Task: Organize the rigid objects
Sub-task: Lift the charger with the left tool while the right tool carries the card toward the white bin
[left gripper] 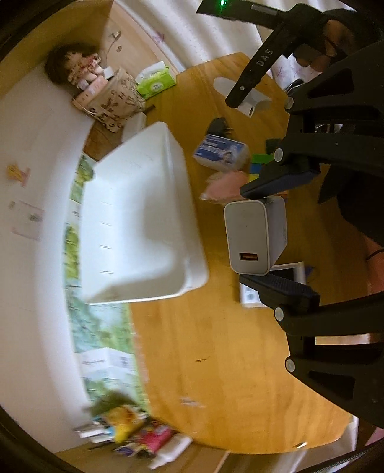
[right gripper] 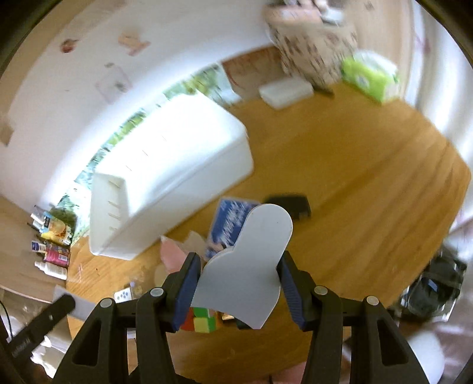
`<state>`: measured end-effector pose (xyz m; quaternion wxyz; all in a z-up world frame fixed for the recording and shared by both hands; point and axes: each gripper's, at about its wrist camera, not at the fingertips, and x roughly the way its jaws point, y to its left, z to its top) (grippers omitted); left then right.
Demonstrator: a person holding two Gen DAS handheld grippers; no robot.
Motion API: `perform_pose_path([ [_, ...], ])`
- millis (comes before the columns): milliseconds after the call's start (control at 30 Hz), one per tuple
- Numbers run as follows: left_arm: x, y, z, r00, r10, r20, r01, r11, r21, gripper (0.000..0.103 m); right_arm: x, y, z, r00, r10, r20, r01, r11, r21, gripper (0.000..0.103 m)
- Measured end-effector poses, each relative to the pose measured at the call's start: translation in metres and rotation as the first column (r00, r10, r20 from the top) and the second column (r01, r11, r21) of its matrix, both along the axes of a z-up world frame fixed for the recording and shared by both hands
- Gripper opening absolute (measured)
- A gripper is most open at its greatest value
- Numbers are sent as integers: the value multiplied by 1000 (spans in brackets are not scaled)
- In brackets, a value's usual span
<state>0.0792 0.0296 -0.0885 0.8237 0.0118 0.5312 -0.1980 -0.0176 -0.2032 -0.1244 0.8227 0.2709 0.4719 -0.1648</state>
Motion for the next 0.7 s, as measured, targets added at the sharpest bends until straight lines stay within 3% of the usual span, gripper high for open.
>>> perform_pose_path([
  [267, 11, -15, 23, 976, 3, 216, 3, 1000, -29, 54, 15, 5, 23, 983, 107, 148, -82, 983, -161, 54],
  [500, 22, -32, 42, 926, 34, 377, -20, 999, -43, 54, 41, -4, 41, 938, 243, 248, -178, 950, -255, 54],
  [700, 34, -52, 48, 897, 48, 439, -21, 998, -67, 54, 71, -15, 41, 885, 356, 302, -266, 916, -301, 54],
])
